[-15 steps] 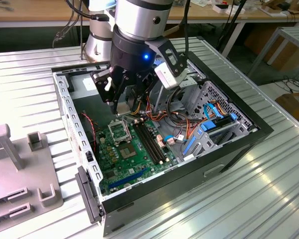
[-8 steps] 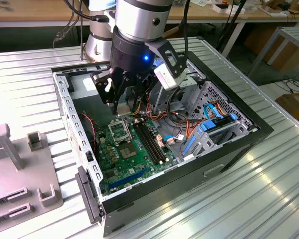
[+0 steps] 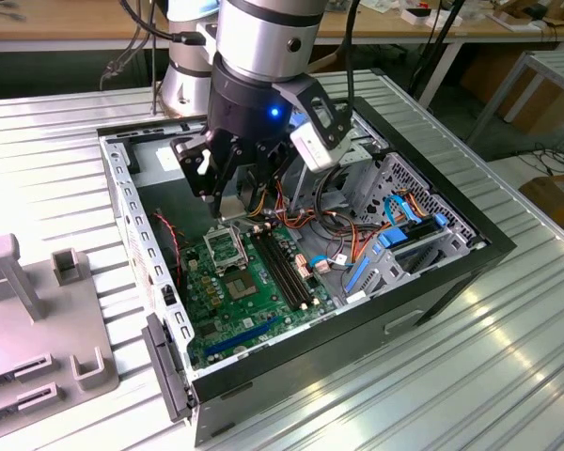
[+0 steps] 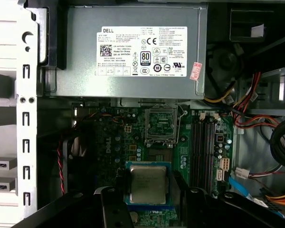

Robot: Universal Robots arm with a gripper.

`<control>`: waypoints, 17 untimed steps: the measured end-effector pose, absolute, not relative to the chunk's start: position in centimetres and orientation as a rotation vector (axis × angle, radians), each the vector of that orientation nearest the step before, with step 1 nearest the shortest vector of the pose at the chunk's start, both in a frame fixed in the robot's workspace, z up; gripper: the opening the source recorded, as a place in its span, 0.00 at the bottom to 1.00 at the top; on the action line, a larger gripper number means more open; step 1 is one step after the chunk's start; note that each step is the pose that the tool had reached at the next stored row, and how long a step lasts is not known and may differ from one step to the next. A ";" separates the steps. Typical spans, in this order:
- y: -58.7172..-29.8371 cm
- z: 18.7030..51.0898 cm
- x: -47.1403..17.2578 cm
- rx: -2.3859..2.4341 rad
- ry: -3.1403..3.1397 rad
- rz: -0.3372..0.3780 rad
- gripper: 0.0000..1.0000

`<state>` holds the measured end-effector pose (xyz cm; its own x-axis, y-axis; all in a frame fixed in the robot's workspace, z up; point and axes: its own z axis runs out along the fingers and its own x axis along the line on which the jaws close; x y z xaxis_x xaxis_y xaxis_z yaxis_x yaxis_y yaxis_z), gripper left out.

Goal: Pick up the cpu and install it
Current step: 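Place the cpu into insertion slot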

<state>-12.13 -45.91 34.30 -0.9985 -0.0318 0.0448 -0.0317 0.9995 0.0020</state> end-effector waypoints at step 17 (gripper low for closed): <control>-45.9 33.5 -12.1 0.049 -3.096 -0.002 0.47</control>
<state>-12.13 -45.91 33.53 -0.9985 -0.0318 0.0448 -0.0317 0.9995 0.0021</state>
